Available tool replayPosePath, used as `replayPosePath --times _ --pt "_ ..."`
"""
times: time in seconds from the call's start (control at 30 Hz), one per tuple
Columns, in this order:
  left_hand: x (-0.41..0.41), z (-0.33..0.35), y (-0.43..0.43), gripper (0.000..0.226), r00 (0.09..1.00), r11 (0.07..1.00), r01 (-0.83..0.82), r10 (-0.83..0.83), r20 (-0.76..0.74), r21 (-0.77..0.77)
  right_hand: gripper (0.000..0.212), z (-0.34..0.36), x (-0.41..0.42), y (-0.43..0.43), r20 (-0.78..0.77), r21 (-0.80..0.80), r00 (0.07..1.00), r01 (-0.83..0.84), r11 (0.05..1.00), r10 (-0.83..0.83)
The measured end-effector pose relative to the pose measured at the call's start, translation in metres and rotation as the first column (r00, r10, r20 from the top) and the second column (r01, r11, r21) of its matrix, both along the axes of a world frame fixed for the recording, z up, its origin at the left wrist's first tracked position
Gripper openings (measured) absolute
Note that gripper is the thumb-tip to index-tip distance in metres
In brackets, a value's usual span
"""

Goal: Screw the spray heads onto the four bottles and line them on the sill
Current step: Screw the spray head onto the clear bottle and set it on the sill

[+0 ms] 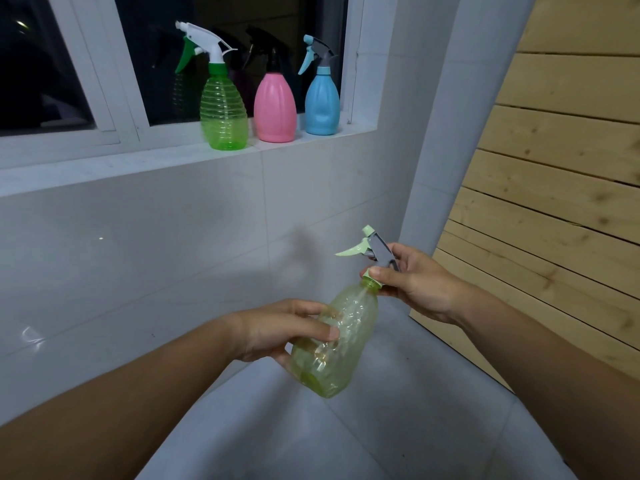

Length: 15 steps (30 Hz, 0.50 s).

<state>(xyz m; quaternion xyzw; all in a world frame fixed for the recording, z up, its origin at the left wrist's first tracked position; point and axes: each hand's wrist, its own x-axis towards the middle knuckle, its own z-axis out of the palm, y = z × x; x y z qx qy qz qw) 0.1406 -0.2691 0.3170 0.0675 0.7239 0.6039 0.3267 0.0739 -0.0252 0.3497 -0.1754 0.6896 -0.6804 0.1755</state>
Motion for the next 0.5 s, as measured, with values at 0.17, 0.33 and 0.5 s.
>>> replayPosePath --times 0.17,0.33,0.5 --pt "-0.0016 0.0006 0.0003 0.047 1.0 0.999 -0.02 0.02 0.006 0.027 0.027 0.0014 0.0001 -0.0006 -0.018 -0.029 1.0 0.005 1.0 -0.005" --pt "-0.0023 0.0002 0.0017 0.052 0.999 0.998 -0.044 0.045 0.0 0.051 0.027 0.0031 0.0026 -0.0054 -0.041 -0.051 0.998 0.053 0.997 -0.055" --pt "-0.0021 0.0021 0.0026 0.046 0.998 0.999 -0.044 0.044 -0.049 0.001 0.029 0.002 0.0056 -0.009 -0.128 0.083 0.986 0.116 0.99 -0.105"
